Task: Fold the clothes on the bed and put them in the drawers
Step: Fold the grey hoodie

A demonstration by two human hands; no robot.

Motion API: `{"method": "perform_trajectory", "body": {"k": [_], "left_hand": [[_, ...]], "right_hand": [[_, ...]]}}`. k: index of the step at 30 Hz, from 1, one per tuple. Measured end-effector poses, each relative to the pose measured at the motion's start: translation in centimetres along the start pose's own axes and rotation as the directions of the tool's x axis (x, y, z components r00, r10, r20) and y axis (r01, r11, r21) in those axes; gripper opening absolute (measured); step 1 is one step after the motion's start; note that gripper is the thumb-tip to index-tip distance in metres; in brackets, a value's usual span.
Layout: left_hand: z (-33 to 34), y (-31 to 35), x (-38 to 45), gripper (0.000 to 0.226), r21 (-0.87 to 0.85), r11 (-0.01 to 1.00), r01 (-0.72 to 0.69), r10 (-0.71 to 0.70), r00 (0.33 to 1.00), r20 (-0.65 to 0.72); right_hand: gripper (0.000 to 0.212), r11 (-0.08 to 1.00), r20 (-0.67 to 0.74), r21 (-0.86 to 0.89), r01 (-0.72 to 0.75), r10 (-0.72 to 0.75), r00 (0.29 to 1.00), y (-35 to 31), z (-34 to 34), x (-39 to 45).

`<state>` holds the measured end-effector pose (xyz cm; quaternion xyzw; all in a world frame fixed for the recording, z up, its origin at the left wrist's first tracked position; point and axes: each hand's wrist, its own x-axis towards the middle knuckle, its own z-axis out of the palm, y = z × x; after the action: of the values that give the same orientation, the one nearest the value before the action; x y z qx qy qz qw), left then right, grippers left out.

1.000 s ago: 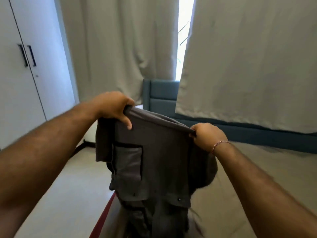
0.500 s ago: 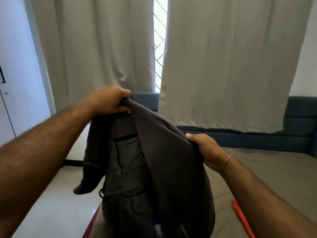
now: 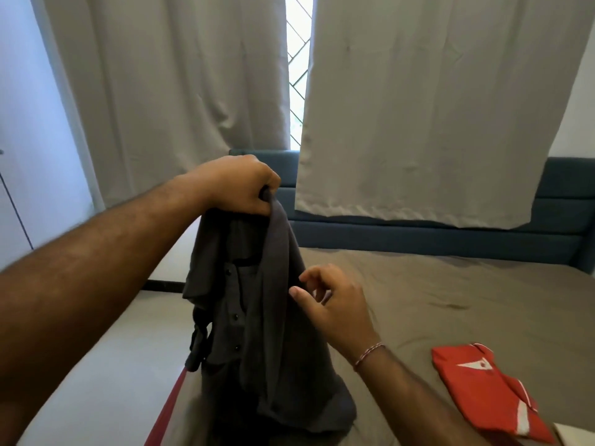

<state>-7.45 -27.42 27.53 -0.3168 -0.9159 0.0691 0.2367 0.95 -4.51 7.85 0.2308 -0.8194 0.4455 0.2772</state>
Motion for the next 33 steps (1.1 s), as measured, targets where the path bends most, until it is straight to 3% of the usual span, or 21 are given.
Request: {"method": "perform_trajectory", "body": {"k": [5, 8, 11, 13, 16, 19, 22, 25, 27, 28, 29, 31, 32, 33], "left_hand": [[0.4, 1.0, -0.2, 0.036, 0.047, 0.999, 0.026, -0.026, 1.0, 0.016], [0.7, 1.0, -0.5, 0.039, 0.014, 0.999, 0.04, -0.04, 0.999, 0.027], [0.6, 1.2, -0.5, 0.047, -0.016, 0.999, 0.035, -0.034, 0.998, 0.056], [0.6, 0.7, -0.7, 0.048, -0.02, 0.999, 0.037, -0.035, 0.996, 0.088], [1.2, -0.6, -1.2, 0.05, -0.043, 0.997, 0.062, -0.057, 0.992, 0.108], [2.2, -0.8, -1.2, 0.055, -0.092, 0.994, 0.064, -0.052, 0.99, 0.132], [2.6, -0.4, -1.1, 0.061, -0.107, 0.993, 0.05, -0.035, 0.989, 0.141], [2.7, -0.3, -1.3, 0.062, -0.099, 0.994, 0.039, -0.022, 0.985, 0.171], [2.7, -0.4, -1.4, 0.055, -0.111, 0.994, 0.015, 0.007, 0.981, 0.196], [2.6, -0.6, -1.4, 0.048, -0.128, 0.992, 0.003, 0.024, 0.978, 0.208], [2.6, -0.9, -1.6, 0.043, -0.138, 0.99, -0.004, 0.034, 0.976, 0.217], [2.6, -1.7, -2.0, 0.041, -0.136, 0.991, 0.008, 0.022, 0.975, 0.22], [2.9, -2.1, -2.3, 0.042, -0.136, 0.99, 0.03, 0.001, 0.974, 0.226], [3.1, -2.5, -2.5, 0.042, -0.129, 0.99, 0.054, -0.022, 0.972, 0.235]], "right_hand": [[0.028, 0.99, -0.205, -0.004, 0.141, -0.139, 0.969, -1.4, 2.9, -0.7], [0.037, 0.982, -0.213, -0.063, 0.177, -0.186, 0.959, -1.7, 3.7, -0.6], [0.037, 0.986, -0.212, 0.141, -0.089, 0.117, 0.97, -1.1, 3.5, 0.2], [0.03, 0.879, -0.173, 0.401, -0.258, 0.349, 0.921, 0.2, 2.5, 0.6], [0.012, 0.731, -0.048, 0.597, -0.332, 0.445, 0.894, 1.6, 0.9, 1.1], [0.027, 0.877, -0.06, 0.41, -0.251, 0.301, 0.952, 1.2, 0.2, 1.4], [0.013, 0.979, -0.079, 0.158, -0.128, 0.142, 0.987, 0.5, 0.3, 1.2], [0.025, 0.982, -0.082, -0.18, -0.063, 0.048, 0.995, 0.8, 0.6, 1.0], [0.02, 0.959, -0.039, -0.274, -0.077, 0.069, 0.997, 0.5, 0.6, 1.4], [0.018, 0.964, -0.016, -0.233, -0.13, 0.13, 0.991, 0.4, 0.4, 1.6], [0.017, 0.968, 0.031, -0.08, -0.237, 0.24, 0.97, 0.2, 0.1, 1.8], [0.014, 0.824, 0.209, 0.332, -0.46, 0.411, 0.887, -0.4, -0.7, 2.3], [0.011, 0.769, 0.241, 0.395, -0.504, 0.442, 0.864, -0.4, -1.0, 2.4], [0.009, 0.796, 0.219, 0.334, -0.505, 0.456, 0.863, -0.3, -1.3, 2.7]]}}
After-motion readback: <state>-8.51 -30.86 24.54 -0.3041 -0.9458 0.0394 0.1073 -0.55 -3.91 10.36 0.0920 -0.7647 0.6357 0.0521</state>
